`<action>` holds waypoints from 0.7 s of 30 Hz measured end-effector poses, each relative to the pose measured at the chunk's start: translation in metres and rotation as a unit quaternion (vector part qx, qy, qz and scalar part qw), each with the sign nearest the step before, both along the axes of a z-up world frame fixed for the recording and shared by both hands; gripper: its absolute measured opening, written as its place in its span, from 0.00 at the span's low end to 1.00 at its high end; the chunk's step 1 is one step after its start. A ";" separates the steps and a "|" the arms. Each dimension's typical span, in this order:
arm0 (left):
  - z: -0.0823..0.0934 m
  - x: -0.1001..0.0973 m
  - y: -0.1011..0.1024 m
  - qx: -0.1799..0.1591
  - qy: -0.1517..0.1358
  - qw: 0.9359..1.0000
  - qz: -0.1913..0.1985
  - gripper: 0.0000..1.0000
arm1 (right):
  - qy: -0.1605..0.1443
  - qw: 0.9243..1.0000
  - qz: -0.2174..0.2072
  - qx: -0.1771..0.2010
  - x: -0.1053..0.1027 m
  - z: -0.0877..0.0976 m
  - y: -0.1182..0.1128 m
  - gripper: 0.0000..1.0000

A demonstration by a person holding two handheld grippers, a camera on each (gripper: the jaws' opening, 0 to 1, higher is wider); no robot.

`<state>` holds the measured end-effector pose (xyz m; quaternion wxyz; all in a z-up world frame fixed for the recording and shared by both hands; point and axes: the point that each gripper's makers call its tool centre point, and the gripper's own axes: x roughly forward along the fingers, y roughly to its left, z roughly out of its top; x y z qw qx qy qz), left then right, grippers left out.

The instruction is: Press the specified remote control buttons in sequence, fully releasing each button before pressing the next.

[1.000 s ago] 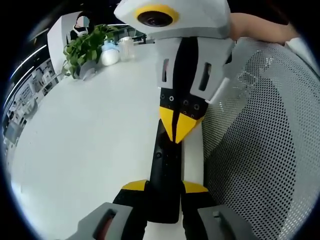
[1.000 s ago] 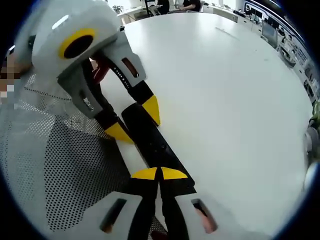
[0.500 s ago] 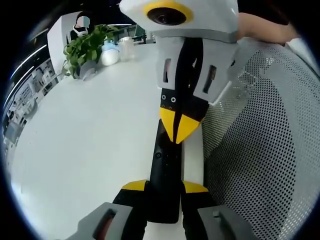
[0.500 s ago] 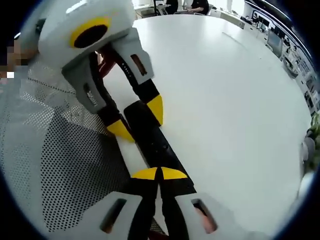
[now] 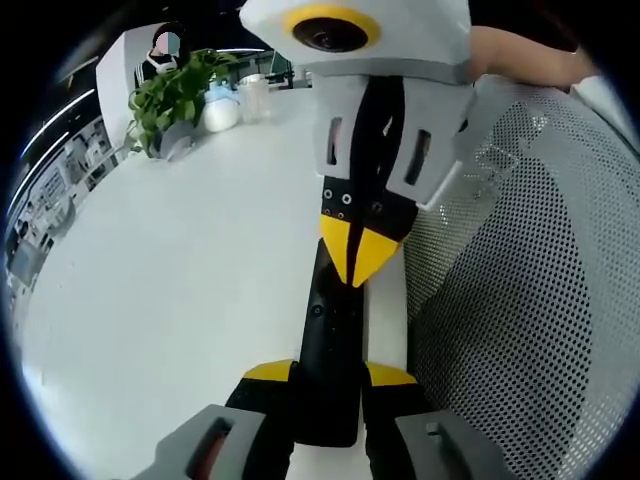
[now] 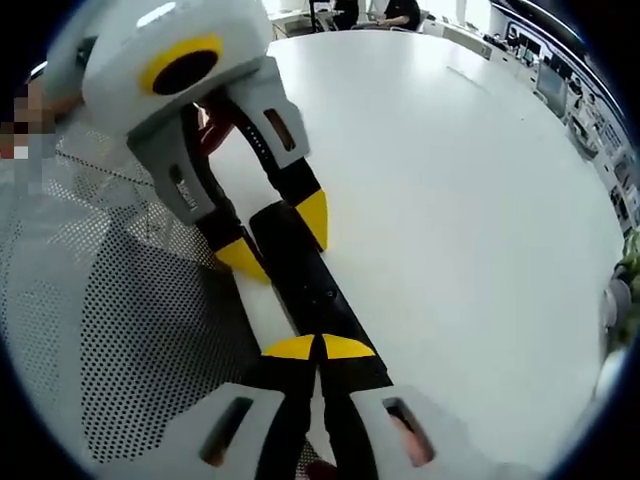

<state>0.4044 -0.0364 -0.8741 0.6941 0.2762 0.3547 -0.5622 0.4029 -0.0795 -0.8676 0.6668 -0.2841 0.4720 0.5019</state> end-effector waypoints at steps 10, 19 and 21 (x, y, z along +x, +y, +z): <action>0.000 0.000 0.000 0.000 0.000 1.000 0.000 0.25 | -0.004 1.000 0.006 -0.006 0.000 0.000 0.001 0.00; 0.000 0.000 0.000 -0.001 -0.001 1.000 0.002 0.25 | 0.010 1.000 -0.019 -0.004 0.001 0.000 -0.001 0.00; 0.000 0.000 0.000 -0.001 -0.001 1.000 0.002 0.25 | 0.012 1.000 -0.019 0.002 0.002 0.000 -0.001 0.00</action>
